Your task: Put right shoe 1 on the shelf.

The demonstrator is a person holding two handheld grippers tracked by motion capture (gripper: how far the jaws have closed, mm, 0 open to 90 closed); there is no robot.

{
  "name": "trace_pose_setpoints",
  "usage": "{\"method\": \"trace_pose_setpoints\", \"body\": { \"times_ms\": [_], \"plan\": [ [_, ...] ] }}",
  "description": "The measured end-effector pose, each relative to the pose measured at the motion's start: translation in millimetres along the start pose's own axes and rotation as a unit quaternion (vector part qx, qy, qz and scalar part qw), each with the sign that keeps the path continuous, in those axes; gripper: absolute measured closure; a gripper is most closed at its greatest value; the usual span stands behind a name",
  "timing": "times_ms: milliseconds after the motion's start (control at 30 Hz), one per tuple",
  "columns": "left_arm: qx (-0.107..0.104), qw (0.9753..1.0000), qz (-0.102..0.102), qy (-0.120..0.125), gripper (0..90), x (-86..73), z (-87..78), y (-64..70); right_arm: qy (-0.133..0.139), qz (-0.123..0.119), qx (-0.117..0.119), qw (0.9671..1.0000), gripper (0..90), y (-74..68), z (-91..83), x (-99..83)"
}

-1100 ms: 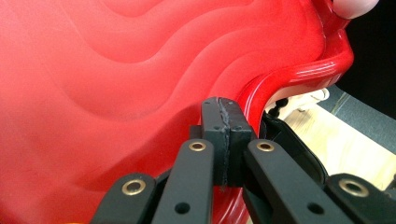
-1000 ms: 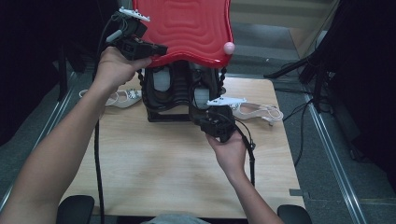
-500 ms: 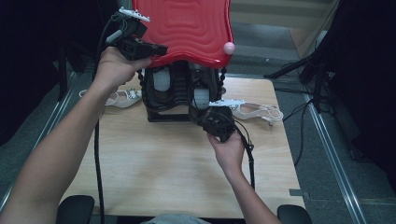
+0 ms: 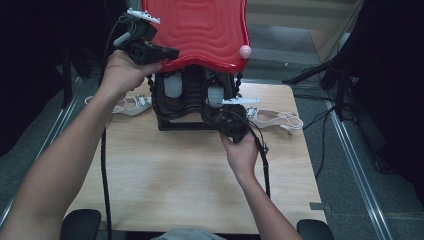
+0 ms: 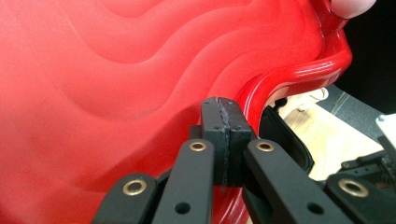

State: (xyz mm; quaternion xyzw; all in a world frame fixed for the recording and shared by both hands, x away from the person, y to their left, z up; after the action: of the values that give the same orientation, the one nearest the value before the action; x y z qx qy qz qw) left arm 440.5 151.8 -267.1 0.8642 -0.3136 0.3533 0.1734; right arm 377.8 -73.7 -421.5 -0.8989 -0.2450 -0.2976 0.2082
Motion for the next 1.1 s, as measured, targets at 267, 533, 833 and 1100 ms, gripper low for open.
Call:
{"method": "trace_pose_setpoints", "body": {
  "times_ms": [267, 533, 833, 1100],
  "plan": [
    [0.0, 1.0, 0.003, 0.001, 90.0, -0.2, 0.0, -0.5, 0.007, 0.008, -0.027, 0.9996, 90.0, 12.9, 5.0, 20.2],
    [0.0, 1.0, 0.007, 0.002, 90.0, -0.4, -0.2, -1.3, 0.003, 0.005, -0.047, 0.9989, 90.0, 22.8, 9.4, 30.6],
    [-0.005, 0.9999, 0.014, -0.003, 90.0, 0.3, -0.9, -3.2, 0.002, 0.014, -0.038, 0.9992, 90.0, 29.8, 21.1, 25.9],
    [-0.003, 1.0, 0.004, -0.007, 90.0, 1.2, -1.0, -2.3, 0.008, -0.005, -0.02, 0.9998, 90.0, 23.5, 11.3, 15.9]
  ]
}}
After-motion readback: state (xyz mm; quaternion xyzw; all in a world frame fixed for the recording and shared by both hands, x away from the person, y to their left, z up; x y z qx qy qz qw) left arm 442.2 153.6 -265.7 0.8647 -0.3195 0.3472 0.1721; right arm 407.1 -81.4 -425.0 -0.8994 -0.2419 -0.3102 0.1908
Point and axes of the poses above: each handheld gripper's, and its own axes: z roughly forward along the jaws, x roughly out of its top, y roughly to its right, the point moved 3 cm from there along z, roughly forward along the jaws, and after that the axes turned 11 degrees about -y, right-handed, at the moved point
